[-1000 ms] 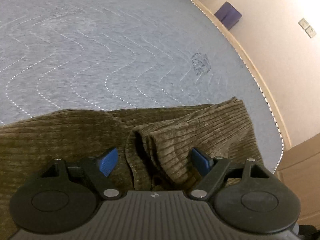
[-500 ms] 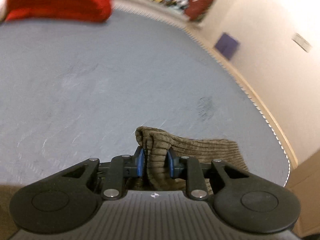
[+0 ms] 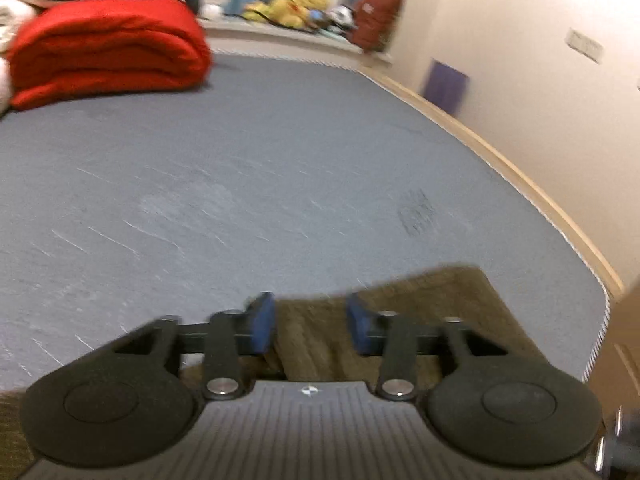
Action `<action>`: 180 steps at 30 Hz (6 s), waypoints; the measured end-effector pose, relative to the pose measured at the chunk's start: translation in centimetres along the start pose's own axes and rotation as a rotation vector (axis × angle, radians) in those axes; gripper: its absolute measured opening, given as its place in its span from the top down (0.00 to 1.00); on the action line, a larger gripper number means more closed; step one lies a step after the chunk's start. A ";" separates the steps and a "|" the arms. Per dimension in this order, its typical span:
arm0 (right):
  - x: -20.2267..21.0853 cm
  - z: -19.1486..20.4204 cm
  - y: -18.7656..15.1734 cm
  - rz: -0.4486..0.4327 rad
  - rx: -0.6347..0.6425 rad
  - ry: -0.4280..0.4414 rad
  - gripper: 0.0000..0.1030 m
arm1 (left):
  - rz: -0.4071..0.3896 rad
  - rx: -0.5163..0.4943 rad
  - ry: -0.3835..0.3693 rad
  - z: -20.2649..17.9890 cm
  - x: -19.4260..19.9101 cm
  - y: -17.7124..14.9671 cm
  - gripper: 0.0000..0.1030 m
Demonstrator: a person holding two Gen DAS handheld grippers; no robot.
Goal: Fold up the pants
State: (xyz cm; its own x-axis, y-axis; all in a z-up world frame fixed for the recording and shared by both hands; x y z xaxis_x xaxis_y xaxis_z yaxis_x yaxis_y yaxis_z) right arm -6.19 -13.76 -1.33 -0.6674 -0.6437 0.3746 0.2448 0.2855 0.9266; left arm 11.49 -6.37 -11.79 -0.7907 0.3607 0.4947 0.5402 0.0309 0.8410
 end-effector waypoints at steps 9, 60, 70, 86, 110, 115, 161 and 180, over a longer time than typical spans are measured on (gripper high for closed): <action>0.6 -11.2 -4.0 0.141 -0.385 -0.580 0.41 | 0.101 -0.094 0.163 1.2 -0.8 -2.6 0.76; 0.2 -11.0 -4.5 0.113 -0.405 -0.712 0.70 | 0.111 0.060 0.022 -7.5 6.4 -3.6 0.20; -2.9 7.0 3.1 -0.164 0.381 -0.479 0.72 | 0.096 0.166 -0.328 -6.3 6.3 3.5 0.00; -5.4 17.0 6.1 -0.246 0.372 -0.018 0.59 | 0.145 0.140 -0.055 5.1 7.8 0.9 0.80; -20.9 -1.1 -0.5 0.235 -0.856 -0.019 0.12 | 0.320 0.534 0.069 27.9 10.4 -6.9 0.06; -22.9 -1.0 -0.4 0.236 -0.911 0.040 0.39 | 0.313 0.543 0.101 27.1 9.4 -8.4 0.20; -12.0 -20.1 7.0 0.121 -0.315 -0.087 0.42 | 0.324 -0.434 -0.058 0.2 -0.1 -0.9 0.57; -28.1 -29.1 2.0 0.078 -0.314 -0.720 0.57 | 0.321 -0.366 -0.061 -0.7 -3.0 -2.0 0.54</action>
State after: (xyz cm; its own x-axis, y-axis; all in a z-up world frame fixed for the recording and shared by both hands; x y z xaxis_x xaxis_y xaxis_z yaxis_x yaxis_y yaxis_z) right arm 33.53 -15.82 -9.02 -0.9052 0.0187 0.4246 0.4250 0.0274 0.9048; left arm 12.56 -8.22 -14.83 -0.5766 0.3528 0.7369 0.6087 -0.4161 0.6755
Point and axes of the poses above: each gripper's, at about its wrist camera, not at the fingertips, and x roughly against the way its jaws point, z to its left, y to its top, the point moved 6 cm from there along -x, roughly the way its jaws point, and after that the axes turned 13 degrees about -z, right-handed, at the moved point
